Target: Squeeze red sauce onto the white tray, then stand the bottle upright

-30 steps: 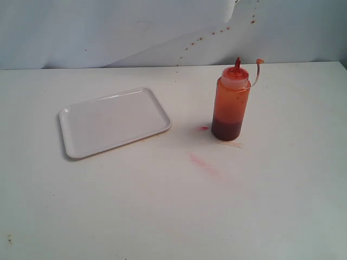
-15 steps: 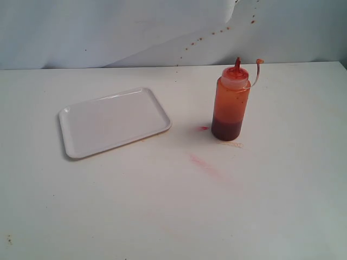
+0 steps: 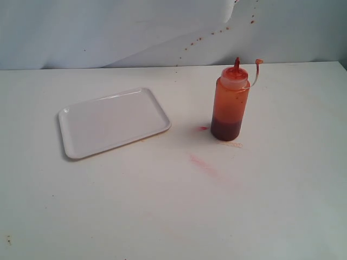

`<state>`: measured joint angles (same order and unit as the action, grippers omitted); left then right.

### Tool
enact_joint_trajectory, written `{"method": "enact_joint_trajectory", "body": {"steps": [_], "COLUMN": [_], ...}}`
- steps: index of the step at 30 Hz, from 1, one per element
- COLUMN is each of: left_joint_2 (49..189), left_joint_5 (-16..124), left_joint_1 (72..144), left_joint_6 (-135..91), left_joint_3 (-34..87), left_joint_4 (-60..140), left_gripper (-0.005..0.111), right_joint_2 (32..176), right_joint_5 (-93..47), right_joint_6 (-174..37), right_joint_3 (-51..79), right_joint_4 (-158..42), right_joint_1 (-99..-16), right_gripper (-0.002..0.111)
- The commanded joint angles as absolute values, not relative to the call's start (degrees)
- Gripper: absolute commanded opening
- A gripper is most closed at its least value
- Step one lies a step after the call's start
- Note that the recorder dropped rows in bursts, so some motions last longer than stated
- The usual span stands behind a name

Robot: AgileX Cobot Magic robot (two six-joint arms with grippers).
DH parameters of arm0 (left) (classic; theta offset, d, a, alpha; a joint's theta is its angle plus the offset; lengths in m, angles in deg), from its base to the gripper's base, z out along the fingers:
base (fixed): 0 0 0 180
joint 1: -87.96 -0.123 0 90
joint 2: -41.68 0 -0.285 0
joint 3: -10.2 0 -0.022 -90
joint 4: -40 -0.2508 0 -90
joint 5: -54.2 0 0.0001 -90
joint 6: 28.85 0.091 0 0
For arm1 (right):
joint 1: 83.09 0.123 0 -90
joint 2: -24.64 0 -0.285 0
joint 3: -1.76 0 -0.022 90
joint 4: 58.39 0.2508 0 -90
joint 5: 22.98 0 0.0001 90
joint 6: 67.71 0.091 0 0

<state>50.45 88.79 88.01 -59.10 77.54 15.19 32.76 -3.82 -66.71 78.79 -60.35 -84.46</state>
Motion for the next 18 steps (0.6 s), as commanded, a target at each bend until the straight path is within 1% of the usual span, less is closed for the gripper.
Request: {"method": "enact_joint_trajectory", "body": {"steps": [1, 4, 5, 6, 7, 8, 9, 10, 11, 12, 15, 18], "left_joint_2": [62.1, 73.1, 79.7, 83.3, 90.5, 94.9, 106.1, 112.6, 118.8, 123.9, 139.2, 148.9], "left_joint_5": [87.3, 87.4, 89.4, 90.9, 94.7, 98.3, 108.4, 115.8, 121.8, 124.2, 124.2, 124.2], "left_joint_1": [88.3, 88.3, 88.3, 88.3, 88.3, 88.3, 88.3, 88.3, 88.3, 88.3, 88.6, 88.6], "left_joint_6": [-72.7, -90.9, -90.3, -89.0, -86.9, -86.0, -82.3, -77.9, -71.0, -66.5, -61.5, -61.5], "left_joint_3": [73.8, 73.8, 73.8, 73.8, 73.8, 73.8, 73.8, 73.8, 73.5, 72.4, 65.7, 57.9], "left_joint_4": [4.0, -5.7, -9.3, -9.7, -9.8, -9.0, -6.5, -4.7, -2.8, -2.3, -3.9, -4.1], "left_gripper": [0.000, 0.000, 0.000, 0.000, 0.000, 0.000, 0.000, 0.000, 0.000, 0.000, 0.000, 0.000], "right_joint_2": [32.4, 32.4, 32.4, 32.4, 32.4, 32.4, 32.4, 32.4, 32.4, 32.4, 32.4, 32.4], "right_joint_5": [-3.9, -3.9, -3.9, -3.9, -3.9, -3.9, -3.9, -3.9, -3.9, -3.9, -3.9, -3.9], "right_joint_6": [-67.2, -67.2, -67.2, -67.2, -67.2, -67.2, -67.2, -67.2, -67.2, -67.2, -67.2, -67.2], "right_joint_3": [79.0, 79.0, 79.0, 79.0, 79.0, 79.0, 79.0, 79.0, 79.0, 79.0, 79.0, 79.0], "right_joint_4": [-60.1, -60.1, -60.1, -60.1, -60.1, -60.1, -60.1, -60.1, -60.1, -60.1, -60.1, -60.1], "right_joint_1": [-84.2, -84.2, -84.2, -84.2, -84.2, -84.2, -84.2, -84.2, -84.2, -84.2, -84.2, -84.2], "right_gripper": [0.000, 0.000, 0.000, 0.000, 0.000, 0.000, 0.000, 0.000, 0.000, 0.000, 0.000, 0.000]}}
